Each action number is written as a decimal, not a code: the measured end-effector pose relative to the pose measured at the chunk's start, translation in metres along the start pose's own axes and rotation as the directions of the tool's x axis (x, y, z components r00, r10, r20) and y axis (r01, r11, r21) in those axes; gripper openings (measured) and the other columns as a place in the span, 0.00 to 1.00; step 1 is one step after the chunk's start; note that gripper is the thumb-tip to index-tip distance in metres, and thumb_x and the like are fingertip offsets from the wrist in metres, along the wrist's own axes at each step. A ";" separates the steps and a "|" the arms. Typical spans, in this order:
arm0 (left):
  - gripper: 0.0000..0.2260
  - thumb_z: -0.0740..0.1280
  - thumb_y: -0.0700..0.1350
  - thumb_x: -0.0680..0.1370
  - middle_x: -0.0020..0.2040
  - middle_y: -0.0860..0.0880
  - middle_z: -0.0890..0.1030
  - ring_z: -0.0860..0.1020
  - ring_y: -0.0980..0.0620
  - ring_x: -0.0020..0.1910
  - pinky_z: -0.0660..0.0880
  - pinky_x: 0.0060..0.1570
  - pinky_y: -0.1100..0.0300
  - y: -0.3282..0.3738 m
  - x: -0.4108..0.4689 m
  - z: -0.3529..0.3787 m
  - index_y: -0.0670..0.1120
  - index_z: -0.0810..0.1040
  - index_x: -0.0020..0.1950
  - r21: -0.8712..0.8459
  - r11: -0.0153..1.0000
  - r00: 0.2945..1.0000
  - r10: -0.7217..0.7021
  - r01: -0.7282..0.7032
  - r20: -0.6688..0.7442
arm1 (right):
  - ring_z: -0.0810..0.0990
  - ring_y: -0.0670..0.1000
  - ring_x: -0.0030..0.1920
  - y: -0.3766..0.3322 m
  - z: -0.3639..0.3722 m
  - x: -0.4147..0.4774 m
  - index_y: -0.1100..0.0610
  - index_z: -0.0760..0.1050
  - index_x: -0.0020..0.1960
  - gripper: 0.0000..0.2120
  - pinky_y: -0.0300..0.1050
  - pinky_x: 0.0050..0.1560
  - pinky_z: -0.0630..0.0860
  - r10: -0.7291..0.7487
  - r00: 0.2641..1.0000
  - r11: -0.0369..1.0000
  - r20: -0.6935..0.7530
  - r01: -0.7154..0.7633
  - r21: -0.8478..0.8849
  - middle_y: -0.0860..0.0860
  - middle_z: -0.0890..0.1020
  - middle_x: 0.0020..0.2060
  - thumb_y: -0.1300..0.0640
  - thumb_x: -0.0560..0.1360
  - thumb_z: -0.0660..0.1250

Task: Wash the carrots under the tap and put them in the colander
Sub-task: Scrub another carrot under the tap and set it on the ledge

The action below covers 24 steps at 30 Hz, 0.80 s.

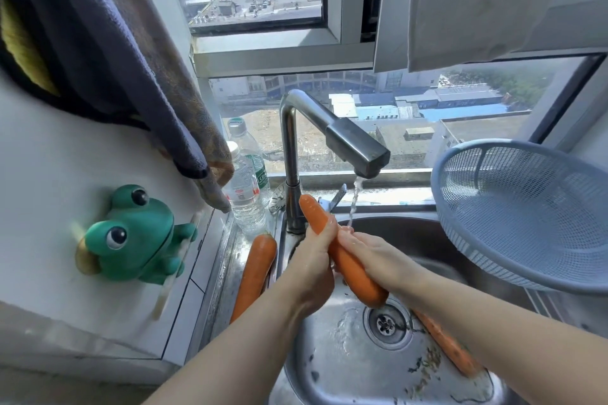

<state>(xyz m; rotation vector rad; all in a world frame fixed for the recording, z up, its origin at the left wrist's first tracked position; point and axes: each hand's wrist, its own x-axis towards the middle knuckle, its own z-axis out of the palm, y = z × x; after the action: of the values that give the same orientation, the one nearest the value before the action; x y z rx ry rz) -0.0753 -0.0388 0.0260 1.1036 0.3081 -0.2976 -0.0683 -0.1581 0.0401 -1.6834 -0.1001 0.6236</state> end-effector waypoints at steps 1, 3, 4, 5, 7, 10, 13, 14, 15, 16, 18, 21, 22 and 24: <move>0.20 0.58 0.53 0.81 0.56 0.47 0.80 0.78 0.52 0.57 0.73 0.50 0.57 -0.004 -0.001 0.000 0.47 0.66 0.72 -0.007 1.000 1.000 0.003 -0.003 -0.007 | 0.78 0.49 0.34 0.000 0.003 0.000 0.67 0.75 0.54 0.23 0.43 0.38 0.75 -0.002 1.000 0.999 -0.022 0.001 -0.033 0.56 0.80 0.39 0.46 0.81 0.56; 0.19 0.57 0.53 0.82 0.56 0.46 0.81 0.80 0.51 0.55 0.74 0.48 0.55 -0.008 -0.003 -0.001 0.48 0.67 0.71 -0.037 0.999 0.999 -0.017 0.016 -0.027 | 0.78 0.49 0.32 0.001 0.005 -0.002 0.65 0.76 0.52 0.23 0.43 0.36 0.76 0.026 1.000 1.000 -0.016 -0.026 -0.003 0.57 0.80 0.38 0.45 0.81 0.55; 0.18 0.58 0.54 0.82 0.55 0.46 0.82 0.81 0.50 0.54 0.74 0.47 0.55 -0.009 -0.003 -0.003 0.48 0.69 0.69 -0.058 0.998 0.999 -0.033 0.031 -0.039 | 0.79 0.48 0.32 0.002 0.005 -0.002 0.62 0.77 0.52 0.21 0.42 0.36 0.76 0.044 0.999 0.998 0.006 -0.044 0.042 0.56 0.80 0.39 0.47 0.81 0.55; 0.16 0.58 0.54 0.81 0.54 0.46 0.82 0.81 0.50 0.53 0.74 0.46 0.55 -0.008 -0.003 -0.005 0.48 0.71 0.65 -0.070 0.996 0.998 -0.049 0.045 -0.050 | 0.79 0.48 0.35 0.001 0.004 -0.003 0.60 0.77 0.54 0.18 0.41 0.38 0.76 0.059 0.998 0.995 0.033 -0.062 0.081 0.56 0.80 0.40 0.49 0.82 0.54; 0.13 0.59 0.53 0.81 0.54 0.46 0.81 0.80 0.50 0.53 0.74 0.48 0.55 -0.005 -0.003 -0.008 0.47 0.74 0.60 -0.088 0.994 0.996 -0.064 0.058 -0.060 | 0.79 0.50 0.42 0.001 0.002 -0.003 0.58 0.77 0.57 0.16 0.43 0.45 0.77 0.073 0.994 0.991 0.085 -0.082 0.110 0.56 0.81 0.45 0.51 0.83 0.53; 0.11 0.58 0.53 0.82 0.54 0.46 0.80 0.79 0.52 0.52 0.73 0.48 0.58 -0.002 -0.004 -0.005 0.49 0.73 0.58 -0.065 0.997 0.998 -0.048 0.045 -0.046 | 0.79 0.50 0.42 -0.001 0.002 -0.003 0.56 0.78 0.54 0.16 0.43 0.45 0.77 0.084 0.993 0.992 0.082 -0.091 0.085 0.55 0.81 0.45 0.49 0.82 0.55; 0.09 0.57 0.52 0.82 0.54 0.46 0.78 0.78 0.54 0.50 0.72 0.46 0.61 -0.002 -0.005 -0.002 0.51 0.73 0.56 -0.051 0.998 0.999 -0.033 0.033 -0.011 | 0.78 0.47 0.35 -0.006 0.006 -0.003 0.57 0.77 0.50 0.15 0.39 0.38 0.76 0.090 0.995 0.994 0.034 -0.092 0.055 0.53 0.80 0.39 0.48 0.81 0.57; 0.09 0.57 0.52 0.82 0.54 0.46 0.79 0.78 0.54 0.50 0.72 0.46 0.60 -0.001 -0.005 -0.003 0.50 0.73 0.56 -0.058 0.998 0.999 -0.037 0.036 -0.008 | 0.78 0.47 0.35 -0.006 0.005 -0.003 0.57 0.77 0.50 0.16 0.39 0.39 0.76 0.098 0.994 0.994 0.045 -0.100 0.047 0.53 0.81 0.40 0.48 0.81 0.56; 0.09 0.58 0.53 0.82 0.53 0.47 0.79 0.78 0.54 0.49 0.73 0.46 0.59 -0.001 -0.004 -0.005 0.50 0.74 0.55 -0.058 0.997 0.999 -0.042 0.042 -0.004 | 0.79 0.48 0.37 -0.007 0.003 -0.003 0.58 0.77 0.51 0.16 0.40 0.40 0.77 0.110 0.991 0.992 0.071 -0.114 0.048 0.55 0.81 0.42 0.49 0.82 0.55; 0.10 0.57 0.53 0.82 0.53 0.47 0.79 0.78 0.53 0.48 0.73 0.47 0.58 0.000 -0.004 -0.007 0.50 0.74 0.55 -0.055 0.997 0.999 -0.047 0.047 0.001 | 0.80 0.49 0.41 -0.008 0.001 -0.003 0.60 0.77 0.54 0.17 0.40 0.42 0.78 0.126 0.987 0.989 0.100 -0.133 0.063 0.57 0.82 0.45 0.50 0.82 0.54; 0.10 0.58 0.53 0.81 0.51 0.47 0.79 0.78 0.52 0.47 0.73 0.47 0.57 0.001 -0.004 -0.008 0.50 0.74 0.55 -0.046 0.998 0.999 -0.041 0.042 0.009 | 0.81 0.52 0.47 -0.009 -0.002 -0.003 0.63 0.76 0.59 0.18 0.43 0.47 0.78 0.170 0.977 0.976 0.132 -0.185 0.116 0.60 0.82 0.52 0.51 0.83 0.55; 0.15 0.60 0.56 0.79 0.52 0.46 0.79 0.77 0.50 0.51 0.71 0.49 0.56 -0.001 -0.003 -0.007 0.50 0.73 0.61 0.011 1.000 0.999 -0.028 0.028 0.029 | 0.81 0.50 0.39 -0.014 0.001 -0.005 0.61 0.76 0.54 0.18 0.40 0.39 0.79 0.198 0.974 0.966 0.112 -0.213 0.145 0.57 0.82 0.43 0.49 0.82 0.54; 0.16 0.59 0.56 0.79 0.54 0.46 0.79 0.77 0.49 0.53 0.72 0.53 0.55 -0.001 -0.003 -0.007 0.50 0.72 0.63 0.022 0.999 0.999 -0.037 0.036 0.033 | 0.80 0.49 0.37 -0.015 0.002 -0.005 0.60 0.76 0.51 0.18 0.39 0.37 0.78 0.193 0.976 0.969 0.105 -0.206 0.138 0.55 0.81 0.41 0.48 0.82 0.54; 0.15 0.58 0.54 0.81 0.57 0.46 0.79 0.77 0.50 0.54 0.71 0.60 0.52 0.002 -0.002 -0.007 0.49 0.72 0.64 0.001 0.998 0.998 -0.061 0.061 0.020 | 0.79 0.48 0.36 -0.016 0.001 -0.006 0.60 0.76 0.51 0.17 0.39 0.37 0.78 0.186 0.975 0.969 0.121 -0.202 0.140 0.55 0.80 0.41 0.49 0.82 0.54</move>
<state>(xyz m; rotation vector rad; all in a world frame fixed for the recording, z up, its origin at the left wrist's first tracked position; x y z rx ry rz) -0.0770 -0.0315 0.0260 1.0927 0.3241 -0.3626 -0.0697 -0.1562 0.0572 -1.5230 0.0355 0.8484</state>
